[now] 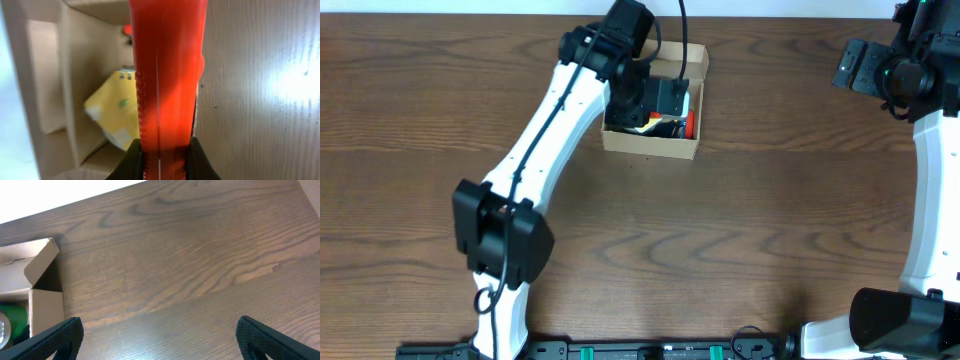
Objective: Pack container
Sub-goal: 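Lower the box cutter into the box, release, and withdraw left gripper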
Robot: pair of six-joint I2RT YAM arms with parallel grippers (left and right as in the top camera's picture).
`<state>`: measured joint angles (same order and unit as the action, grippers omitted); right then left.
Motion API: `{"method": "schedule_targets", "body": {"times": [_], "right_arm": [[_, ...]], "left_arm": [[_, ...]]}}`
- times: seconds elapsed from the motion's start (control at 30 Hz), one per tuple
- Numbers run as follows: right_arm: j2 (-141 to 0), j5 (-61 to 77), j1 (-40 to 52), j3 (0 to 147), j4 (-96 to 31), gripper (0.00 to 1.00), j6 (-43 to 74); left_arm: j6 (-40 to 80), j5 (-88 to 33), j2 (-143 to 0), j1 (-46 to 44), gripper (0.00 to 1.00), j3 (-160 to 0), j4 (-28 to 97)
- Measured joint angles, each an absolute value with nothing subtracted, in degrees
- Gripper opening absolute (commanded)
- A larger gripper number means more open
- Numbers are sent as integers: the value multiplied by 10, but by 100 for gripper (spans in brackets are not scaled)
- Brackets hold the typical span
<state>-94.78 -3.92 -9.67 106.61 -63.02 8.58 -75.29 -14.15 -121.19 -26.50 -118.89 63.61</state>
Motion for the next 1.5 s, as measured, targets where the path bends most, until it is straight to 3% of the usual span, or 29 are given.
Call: {"method": "schedule_targets", "body": {"times": [1.23,1.3,1.4,1.43,1.47,1.5], "right_arm": [[-948,-39,-97,1066,-630,99,86],[-948,-39,-97,1066,-630,99,86],[-948,-39,-97,1066,-630,99,86],[-948,-39,-97,1066,-630,99,86],[-948,-39,-97,1066,-630,99,86],[-948,-39,-97,1066,-630,99,86]], "left_arm": [[-763,-101,-1302,-259,6,-1189,604],[-763,-101,-1302,-259,13,-1189,604],[-758,-101,-1302,-259,38,-1189,604],[-749,-101,-1302,-259,56,-1189,603],[-745,-101,-1302,-259,64,-1189,601],[-740,-101,-1302,-259,64,-1189,599]]}}
